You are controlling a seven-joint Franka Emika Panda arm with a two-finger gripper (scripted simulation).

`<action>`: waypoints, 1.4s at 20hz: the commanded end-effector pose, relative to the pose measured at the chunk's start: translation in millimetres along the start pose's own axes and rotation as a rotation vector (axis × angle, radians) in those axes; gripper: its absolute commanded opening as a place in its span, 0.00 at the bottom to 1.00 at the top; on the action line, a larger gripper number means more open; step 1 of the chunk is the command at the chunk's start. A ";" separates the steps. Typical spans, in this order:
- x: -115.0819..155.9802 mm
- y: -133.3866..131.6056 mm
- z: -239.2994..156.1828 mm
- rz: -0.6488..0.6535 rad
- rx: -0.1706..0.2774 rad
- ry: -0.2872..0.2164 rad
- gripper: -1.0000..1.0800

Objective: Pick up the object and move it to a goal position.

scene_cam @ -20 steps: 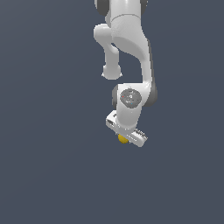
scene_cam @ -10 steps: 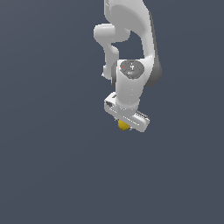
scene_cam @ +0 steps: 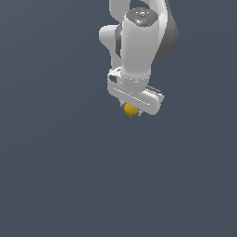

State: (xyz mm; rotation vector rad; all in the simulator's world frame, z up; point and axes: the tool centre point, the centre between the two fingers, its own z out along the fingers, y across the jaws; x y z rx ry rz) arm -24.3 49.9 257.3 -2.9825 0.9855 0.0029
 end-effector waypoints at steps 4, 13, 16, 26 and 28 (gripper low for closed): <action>-15.2 15.4 -64.5 0.000 0.000 0.001 0.00; -34.0 34.2 -150.1 0.000 0.000 0.002 0.00; -38.2 37.8 -170.2 0.000 0.000 0.002 0.00; -43.3 42.6 -201.1 0.000 0.000 0.002 0.00; -43.0 42.3 -201.3 0.000 0.000 0.002 0.00</action>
